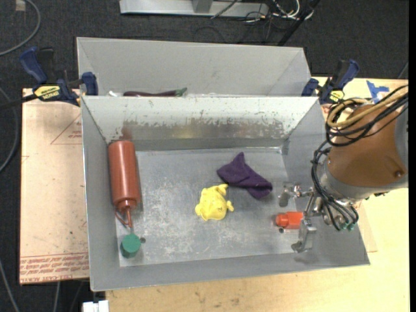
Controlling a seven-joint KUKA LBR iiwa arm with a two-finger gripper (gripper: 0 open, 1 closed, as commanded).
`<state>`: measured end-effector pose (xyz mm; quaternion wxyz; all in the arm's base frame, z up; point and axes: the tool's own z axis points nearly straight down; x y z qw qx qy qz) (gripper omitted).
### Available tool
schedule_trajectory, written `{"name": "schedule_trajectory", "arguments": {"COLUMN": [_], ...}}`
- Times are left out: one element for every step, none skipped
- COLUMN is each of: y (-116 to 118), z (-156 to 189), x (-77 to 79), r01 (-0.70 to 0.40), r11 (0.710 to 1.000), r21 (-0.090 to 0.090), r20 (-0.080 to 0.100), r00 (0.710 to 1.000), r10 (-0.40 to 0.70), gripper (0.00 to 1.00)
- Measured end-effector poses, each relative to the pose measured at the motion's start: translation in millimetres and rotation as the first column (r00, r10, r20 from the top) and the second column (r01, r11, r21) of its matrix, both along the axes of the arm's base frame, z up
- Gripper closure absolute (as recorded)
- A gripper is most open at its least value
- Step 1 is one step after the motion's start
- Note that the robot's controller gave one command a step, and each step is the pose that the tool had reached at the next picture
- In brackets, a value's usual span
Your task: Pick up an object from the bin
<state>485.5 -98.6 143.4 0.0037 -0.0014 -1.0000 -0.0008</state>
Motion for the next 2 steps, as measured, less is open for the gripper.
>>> {"name": "schedule_trajectory", "arguments": {"y": [0,-41], "z": [4,-74], "x": [1.9,9.5], "r01": [-0.003,-0.039], "r11": [1.0,0.999], "r21": [-0.001,0.001], "r20": [0.007,0.001], "r00": [1.0,0.999], "r10": [0.003,0.039], "gripper": [0.0,1.0]}}
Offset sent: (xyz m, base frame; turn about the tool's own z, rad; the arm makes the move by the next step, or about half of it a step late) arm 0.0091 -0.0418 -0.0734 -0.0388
